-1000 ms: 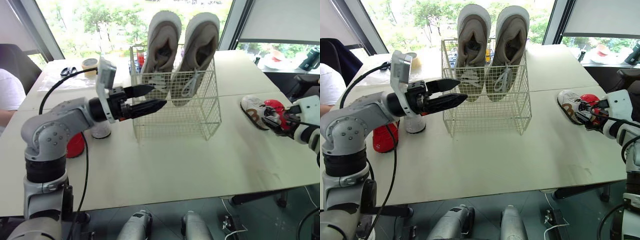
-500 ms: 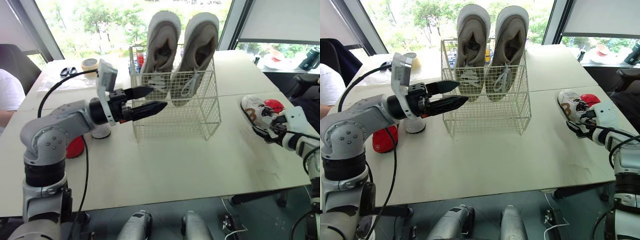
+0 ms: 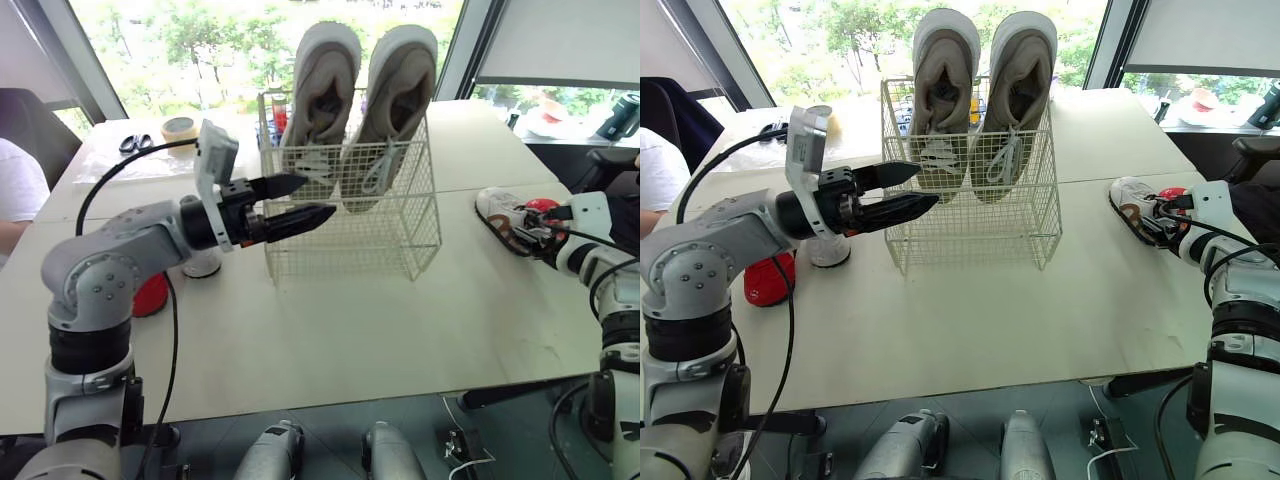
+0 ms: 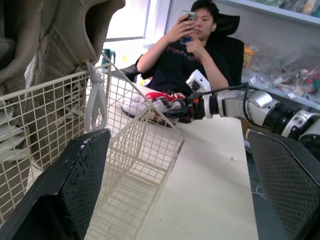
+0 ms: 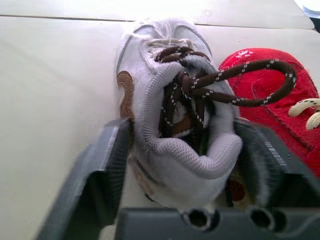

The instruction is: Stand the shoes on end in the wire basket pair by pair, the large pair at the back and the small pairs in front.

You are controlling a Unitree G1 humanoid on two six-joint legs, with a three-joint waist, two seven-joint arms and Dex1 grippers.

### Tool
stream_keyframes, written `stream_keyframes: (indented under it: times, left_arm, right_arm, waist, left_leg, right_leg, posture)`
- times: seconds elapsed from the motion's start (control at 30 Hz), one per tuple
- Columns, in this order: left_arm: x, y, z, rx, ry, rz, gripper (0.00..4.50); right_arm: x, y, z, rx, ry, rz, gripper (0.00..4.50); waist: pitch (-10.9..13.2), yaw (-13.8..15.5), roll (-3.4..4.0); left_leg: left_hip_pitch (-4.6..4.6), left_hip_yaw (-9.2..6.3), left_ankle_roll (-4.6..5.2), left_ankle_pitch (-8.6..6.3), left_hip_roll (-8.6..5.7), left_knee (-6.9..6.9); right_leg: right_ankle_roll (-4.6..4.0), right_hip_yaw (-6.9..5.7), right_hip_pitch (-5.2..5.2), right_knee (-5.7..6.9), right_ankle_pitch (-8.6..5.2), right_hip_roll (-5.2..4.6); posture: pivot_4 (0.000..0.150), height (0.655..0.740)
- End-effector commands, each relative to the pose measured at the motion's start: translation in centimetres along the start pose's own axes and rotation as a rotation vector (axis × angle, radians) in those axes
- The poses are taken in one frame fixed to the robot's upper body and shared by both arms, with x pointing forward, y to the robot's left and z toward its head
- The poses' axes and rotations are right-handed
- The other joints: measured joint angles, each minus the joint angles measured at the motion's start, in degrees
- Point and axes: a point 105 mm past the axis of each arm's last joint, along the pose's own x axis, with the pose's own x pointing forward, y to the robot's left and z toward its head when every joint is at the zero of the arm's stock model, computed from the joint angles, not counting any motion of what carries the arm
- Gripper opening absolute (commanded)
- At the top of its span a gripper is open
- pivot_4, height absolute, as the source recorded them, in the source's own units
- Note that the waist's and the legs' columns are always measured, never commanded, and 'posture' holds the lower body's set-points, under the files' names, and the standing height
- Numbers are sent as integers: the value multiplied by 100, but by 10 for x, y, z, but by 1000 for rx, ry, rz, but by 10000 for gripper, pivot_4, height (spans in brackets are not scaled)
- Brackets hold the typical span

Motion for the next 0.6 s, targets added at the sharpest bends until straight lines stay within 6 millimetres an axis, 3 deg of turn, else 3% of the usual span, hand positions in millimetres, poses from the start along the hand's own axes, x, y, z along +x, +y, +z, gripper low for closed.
stream_keyframes:
  times: [0.03, 0.13, 0.2, 0.33, 0.47, 0.6]
  left_arm:
    - [-2, -8, -2, 68, 25, -37, 45000]
    - [-5, -9, -9, 79, 63, -62, 45000]
    - [-8, -9, -10, 79, 71, -83, 45000]
    - [-16, -6, -4, 59, 73, -125, 45000]
    - [-19, 2, 1, 44, 73, -139, 45000]
    - [-21, 9, 8, 20, 68, -169, 45000]
  right_arm:
    - [2, 2, 9, -25, -27, 17, 12902]
    - [-1, 3, 17, -69, -46, 24, 1017]
    - [-5, 5, 27, -119, -74, 33, 426]
    - [-33, 7, 84, -209, -235, 34, 426]
    - [-80, 22, 146, -329, -407, 66, 426]
    - [-124, 41, 188, -437, -527, 113, 426]
  waist:
    - [0, -1, 0]
    - [0, -3, 0]
    - [1, -4, 2]
    - [11, 14, 21]
    - [16, 46, 52]
    - [15, 32, 50]
  left_leg:
    - [8, 0, 0, 0, 0, -2]
    - [11, 0, 0, 0, 1, -9]
    - [12, 1, 0, 0, 1, -12]
    - [12, 1, 0, 0, 0, -12]
    - [12, 0, 0, 0, -2, -13]
    - [12, -2, 0, -1, 3, -16]
  right_leg:
    - [0, 0, 6, 0, 0, 0]
    - [-1, 1, 7, -1, 0, 1]
    - [-1, 2, 7, -3, 0, 1]
    - [-1, 3, 6, -4, 0, 0]
    - [0, 2, 4, -3, -1, -1]
    - [-1, 0, 5, -7, -1, 2]
  posture:
    - [1500, 7400]
    - [1500, 7400]
    - [1500, 7400]
    - [1500, 7400]
    - [1500, 7400]
    - [1500, 7400]
